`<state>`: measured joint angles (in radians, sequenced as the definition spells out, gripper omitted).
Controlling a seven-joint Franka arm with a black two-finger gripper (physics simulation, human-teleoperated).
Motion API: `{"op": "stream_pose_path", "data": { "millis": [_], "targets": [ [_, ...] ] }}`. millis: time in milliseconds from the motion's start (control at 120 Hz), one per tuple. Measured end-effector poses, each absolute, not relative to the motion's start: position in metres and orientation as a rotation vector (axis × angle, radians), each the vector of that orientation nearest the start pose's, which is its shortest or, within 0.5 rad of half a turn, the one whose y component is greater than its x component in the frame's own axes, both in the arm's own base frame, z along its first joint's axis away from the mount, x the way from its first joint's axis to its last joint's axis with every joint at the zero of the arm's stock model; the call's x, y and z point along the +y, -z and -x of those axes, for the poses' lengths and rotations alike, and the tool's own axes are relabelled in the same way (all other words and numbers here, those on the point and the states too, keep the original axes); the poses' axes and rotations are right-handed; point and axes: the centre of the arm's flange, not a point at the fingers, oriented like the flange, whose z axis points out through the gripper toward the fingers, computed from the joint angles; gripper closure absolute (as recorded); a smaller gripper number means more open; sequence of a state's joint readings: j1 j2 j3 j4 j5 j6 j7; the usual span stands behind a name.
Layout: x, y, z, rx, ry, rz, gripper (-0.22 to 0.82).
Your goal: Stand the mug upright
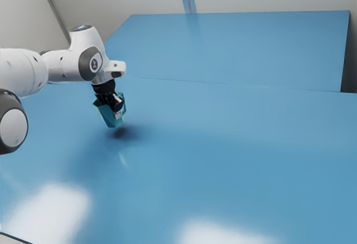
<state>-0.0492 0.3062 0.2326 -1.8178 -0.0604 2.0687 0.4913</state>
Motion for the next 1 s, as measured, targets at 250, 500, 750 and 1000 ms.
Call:
{"op": "stream_pose_path", "data": {
  "millis": [250,500,750,1000],
  "targets": [
    [0.103,-0.348,-0.617,0.293,0.008,3.061,0.78],
    [0.104,-0.339,-0.615,0.175,0.045,3.07,0.34],
    [0.107,-0.417,-0.63,0.114,0.161,3.041,0.11],
    [0.042,-0.642,-0.582,0.158,0.252,3.056,0.03]
  ]
}}
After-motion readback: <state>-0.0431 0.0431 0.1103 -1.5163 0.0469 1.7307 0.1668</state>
